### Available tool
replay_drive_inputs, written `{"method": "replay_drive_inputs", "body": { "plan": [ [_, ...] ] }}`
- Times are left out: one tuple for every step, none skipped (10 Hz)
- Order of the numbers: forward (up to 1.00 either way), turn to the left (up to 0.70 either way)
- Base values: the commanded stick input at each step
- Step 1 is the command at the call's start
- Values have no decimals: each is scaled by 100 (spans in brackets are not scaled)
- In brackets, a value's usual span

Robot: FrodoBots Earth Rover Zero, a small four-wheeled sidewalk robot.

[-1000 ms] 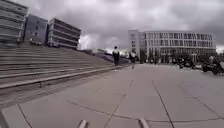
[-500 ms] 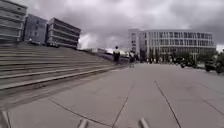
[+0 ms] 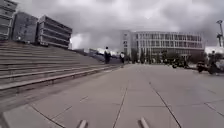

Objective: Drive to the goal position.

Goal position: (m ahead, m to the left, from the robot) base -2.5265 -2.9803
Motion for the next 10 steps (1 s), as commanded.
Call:
{"method": "replay_drive_inputs", "body": {
  "plan": [
    [50,0],
    [50,0],
    [50,0],
    [50,0],
    [50,0],
    [50,0],
    [50,0],
    [50,0],
    [50,0],
    [50,0]
  ]
}}
